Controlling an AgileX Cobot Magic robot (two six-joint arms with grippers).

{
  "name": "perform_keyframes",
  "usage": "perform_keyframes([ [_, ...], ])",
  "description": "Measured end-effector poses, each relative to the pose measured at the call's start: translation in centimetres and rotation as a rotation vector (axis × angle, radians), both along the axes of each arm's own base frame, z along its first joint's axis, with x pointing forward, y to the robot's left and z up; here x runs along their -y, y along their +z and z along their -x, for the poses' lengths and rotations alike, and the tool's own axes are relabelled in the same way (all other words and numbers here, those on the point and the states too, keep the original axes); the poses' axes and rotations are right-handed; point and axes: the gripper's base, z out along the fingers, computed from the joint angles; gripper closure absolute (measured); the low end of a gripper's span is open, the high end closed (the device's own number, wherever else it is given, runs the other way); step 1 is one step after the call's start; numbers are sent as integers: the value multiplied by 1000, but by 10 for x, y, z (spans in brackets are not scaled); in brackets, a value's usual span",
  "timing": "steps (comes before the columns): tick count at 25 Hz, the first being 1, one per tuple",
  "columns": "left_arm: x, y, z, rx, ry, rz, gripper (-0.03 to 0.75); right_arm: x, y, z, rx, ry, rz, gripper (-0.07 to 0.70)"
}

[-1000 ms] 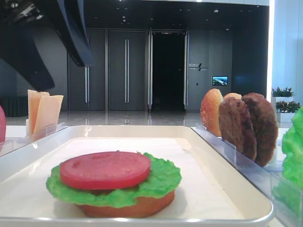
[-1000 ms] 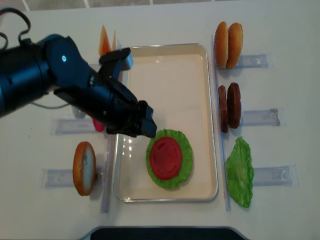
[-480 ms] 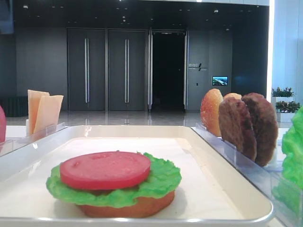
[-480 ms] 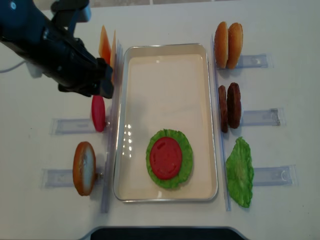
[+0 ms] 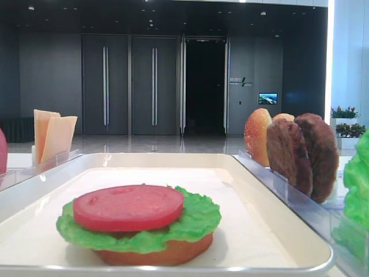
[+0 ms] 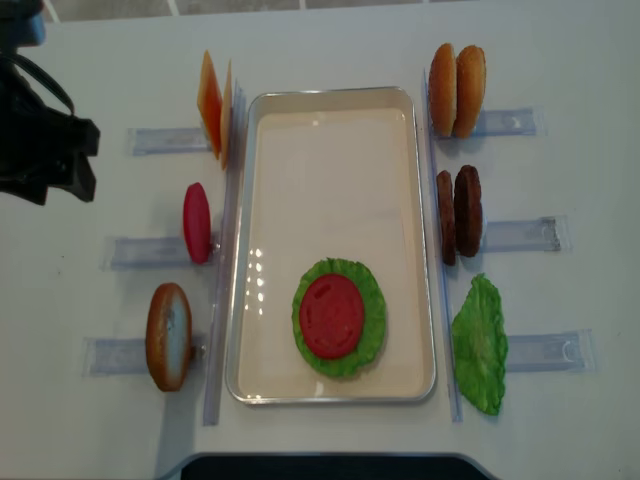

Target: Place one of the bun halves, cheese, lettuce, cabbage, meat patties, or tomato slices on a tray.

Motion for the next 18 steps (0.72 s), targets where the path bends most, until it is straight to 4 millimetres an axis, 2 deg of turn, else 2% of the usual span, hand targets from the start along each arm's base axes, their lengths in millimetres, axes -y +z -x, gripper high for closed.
perform_keyframes([
  [5,-8,2,6,-12,33,0,264,0,0,0,0,0,0,199],
  [8,-8,4,23,-2,27,-2,265,0,0,0,0,0,0,199],
  [12,-6,6,60,32,12,-5,265,0,0,0,0,0,0,199],
  [18,-4,4,128,117,1,-9,265,0,0,0,0,0,0,199],
])
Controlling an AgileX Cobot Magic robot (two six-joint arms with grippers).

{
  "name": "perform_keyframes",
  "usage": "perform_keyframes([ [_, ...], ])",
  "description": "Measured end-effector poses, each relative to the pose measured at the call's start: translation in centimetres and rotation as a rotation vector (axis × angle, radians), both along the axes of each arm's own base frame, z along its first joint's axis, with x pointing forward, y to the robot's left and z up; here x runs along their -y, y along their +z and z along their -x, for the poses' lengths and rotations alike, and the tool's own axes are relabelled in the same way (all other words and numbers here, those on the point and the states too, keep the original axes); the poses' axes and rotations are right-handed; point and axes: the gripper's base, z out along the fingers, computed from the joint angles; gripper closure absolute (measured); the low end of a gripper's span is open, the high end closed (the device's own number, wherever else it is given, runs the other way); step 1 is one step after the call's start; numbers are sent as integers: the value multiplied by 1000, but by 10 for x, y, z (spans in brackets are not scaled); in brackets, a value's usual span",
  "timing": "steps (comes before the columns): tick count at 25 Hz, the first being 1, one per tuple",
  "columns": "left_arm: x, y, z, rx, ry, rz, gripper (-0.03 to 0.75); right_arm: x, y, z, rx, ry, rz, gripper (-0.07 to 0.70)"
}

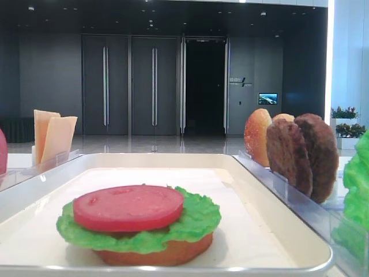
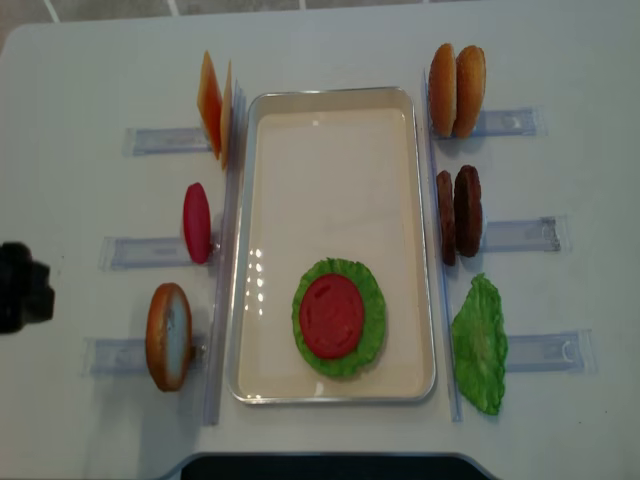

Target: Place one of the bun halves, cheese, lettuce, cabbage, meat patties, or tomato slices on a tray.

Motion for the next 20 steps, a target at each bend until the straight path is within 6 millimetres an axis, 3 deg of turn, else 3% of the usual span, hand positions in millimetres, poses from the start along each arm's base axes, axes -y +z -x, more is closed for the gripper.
perform_keyframes([
  [9,3,-25,77,206,-13,-7,268,0,0,0,0,0,0,199],
  [20,5,-30,125,525,-22,-19,271,0,0,0,0,0,0,199],
])
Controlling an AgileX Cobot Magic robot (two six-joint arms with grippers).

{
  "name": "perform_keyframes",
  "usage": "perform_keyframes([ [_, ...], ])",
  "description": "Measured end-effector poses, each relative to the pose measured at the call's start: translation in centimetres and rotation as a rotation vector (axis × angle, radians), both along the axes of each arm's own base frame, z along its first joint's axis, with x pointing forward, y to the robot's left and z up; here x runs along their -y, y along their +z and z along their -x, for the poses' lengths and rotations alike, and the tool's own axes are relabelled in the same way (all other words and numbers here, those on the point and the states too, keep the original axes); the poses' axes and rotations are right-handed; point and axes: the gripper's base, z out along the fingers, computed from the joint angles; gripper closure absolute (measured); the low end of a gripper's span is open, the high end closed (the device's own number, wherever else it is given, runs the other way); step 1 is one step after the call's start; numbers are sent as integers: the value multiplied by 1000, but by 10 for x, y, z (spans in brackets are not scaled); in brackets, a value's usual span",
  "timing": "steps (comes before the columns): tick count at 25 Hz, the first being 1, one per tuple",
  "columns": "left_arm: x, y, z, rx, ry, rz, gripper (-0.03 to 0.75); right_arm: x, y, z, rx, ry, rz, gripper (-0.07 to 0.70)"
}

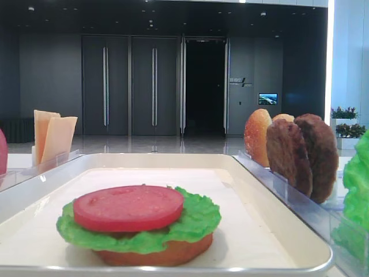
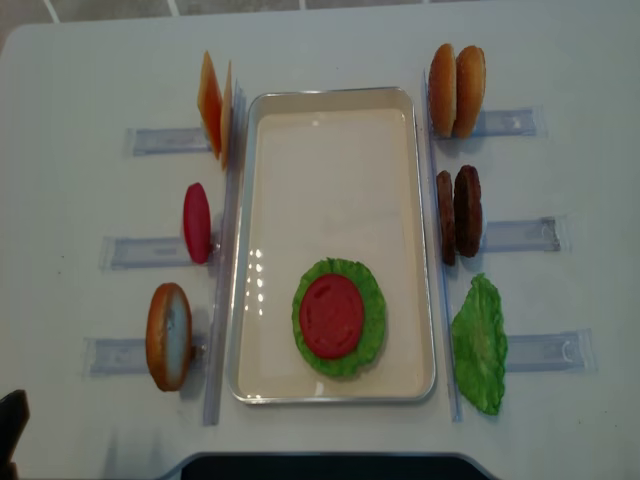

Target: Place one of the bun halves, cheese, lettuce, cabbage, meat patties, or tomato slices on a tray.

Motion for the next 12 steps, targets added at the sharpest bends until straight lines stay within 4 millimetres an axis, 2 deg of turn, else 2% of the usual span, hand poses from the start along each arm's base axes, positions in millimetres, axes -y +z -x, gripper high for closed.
perform_keyframes([
  [6,1,0,16,111,-7,-7,271,0,0,0,0,0,0,199],
  [12,1,-3,14,131,-13,-11,271,0,0,0,0,0,0,199],
])
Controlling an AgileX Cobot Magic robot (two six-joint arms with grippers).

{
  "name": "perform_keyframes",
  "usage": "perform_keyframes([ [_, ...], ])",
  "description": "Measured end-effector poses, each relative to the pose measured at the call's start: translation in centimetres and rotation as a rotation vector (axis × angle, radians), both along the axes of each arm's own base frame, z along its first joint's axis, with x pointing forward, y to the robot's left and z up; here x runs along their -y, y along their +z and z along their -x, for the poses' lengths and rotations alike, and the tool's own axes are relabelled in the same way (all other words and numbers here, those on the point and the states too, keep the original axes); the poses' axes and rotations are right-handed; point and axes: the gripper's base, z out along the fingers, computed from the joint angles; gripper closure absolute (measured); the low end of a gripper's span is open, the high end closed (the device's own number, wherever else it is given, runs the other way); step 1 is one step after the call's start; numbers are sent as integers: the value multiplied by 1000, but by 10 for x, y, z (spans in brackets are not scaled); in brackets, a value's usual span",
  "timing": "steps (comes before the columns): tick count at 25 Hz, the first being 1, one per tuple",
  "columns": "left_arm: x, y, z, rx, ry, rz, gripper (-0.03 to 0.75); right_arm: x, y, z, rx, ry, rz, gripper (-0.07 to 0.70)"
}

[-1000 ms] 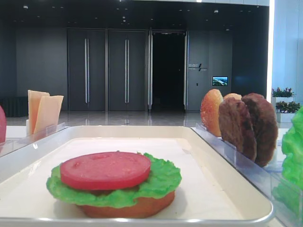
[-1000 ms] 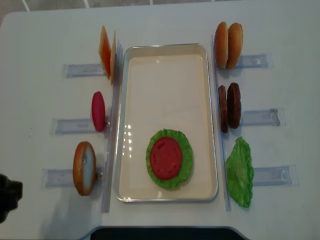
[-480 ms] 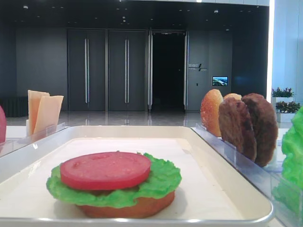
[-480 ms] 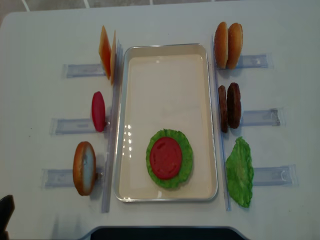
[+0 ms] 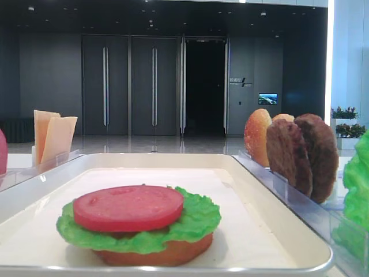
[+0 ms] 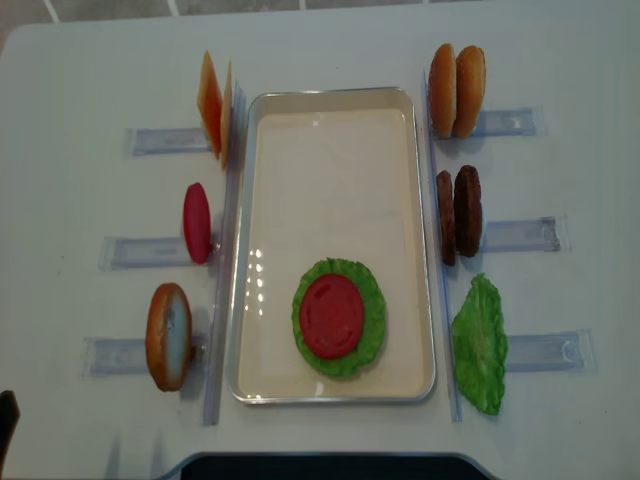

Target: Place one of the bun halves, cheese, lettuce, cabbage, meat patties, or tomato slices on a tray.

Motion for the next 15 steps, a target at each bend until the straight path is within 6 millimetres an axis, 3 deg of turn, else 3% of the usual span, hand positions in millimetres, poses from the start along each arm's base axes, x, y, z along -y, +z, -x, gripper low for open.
perform_keyframes([
  [15,0,-2,-4,20,-5,0,271,0,0,0,0,0,0,199],
])
